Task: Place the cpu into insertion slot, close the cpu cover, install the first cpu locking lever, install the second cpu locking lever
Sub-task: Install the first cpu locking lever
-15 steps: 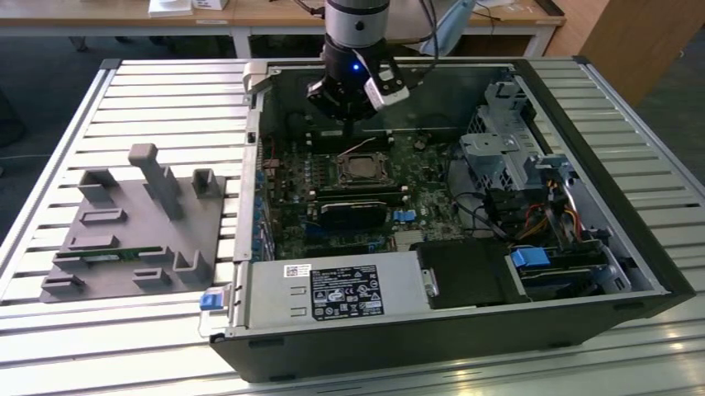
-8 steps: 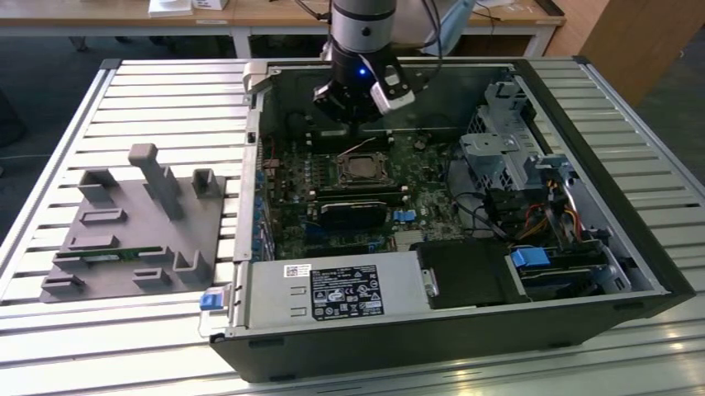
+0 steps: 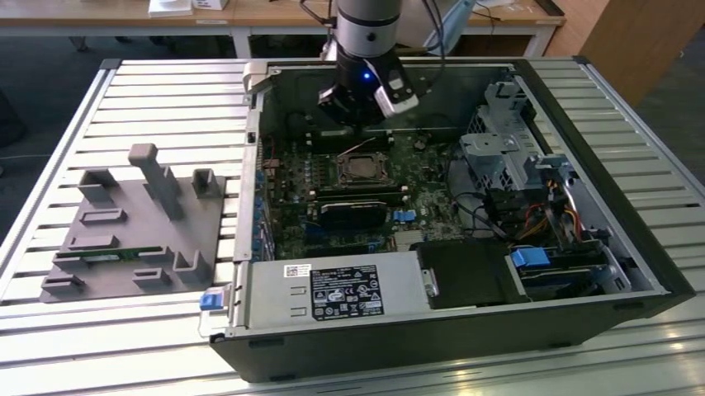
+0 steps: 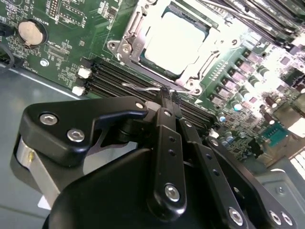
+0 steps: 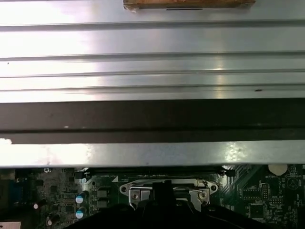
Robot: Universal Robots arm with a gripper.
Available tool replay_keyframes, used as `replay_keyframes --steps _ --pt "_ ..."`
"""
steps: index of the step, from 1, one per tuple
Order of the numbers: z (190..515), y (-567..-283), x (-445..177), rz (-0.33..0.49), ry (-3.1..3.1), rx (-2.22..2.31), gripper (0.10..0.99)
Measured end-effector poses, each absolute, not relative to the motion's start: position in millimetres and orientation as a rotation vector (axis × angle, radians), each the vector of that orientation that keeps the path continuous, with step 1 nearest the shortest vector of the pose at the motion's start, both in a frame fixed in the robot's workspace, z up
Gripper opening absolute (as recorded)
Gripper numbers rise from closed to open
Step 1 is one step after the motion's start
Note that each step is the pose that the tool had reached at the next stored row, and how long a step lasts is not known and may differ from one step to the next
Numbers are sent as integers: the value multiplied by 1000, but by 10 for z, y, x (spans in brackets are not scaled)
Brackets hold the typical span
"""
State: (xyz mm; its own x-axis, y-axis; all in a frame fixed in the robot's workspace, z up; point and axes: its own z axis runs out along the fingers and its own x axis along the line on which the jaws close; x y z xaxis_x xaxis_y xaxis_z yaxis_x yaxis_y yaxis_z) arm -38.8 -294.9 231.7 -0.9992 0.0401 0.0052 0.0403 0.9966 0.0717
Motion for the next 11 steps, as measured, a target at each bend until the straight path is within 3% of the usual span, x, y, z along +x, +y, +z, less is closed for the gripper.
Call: replay_keyframes --steps 11 --pt "2258 -2905 -310 -113 -3135 -63 106"
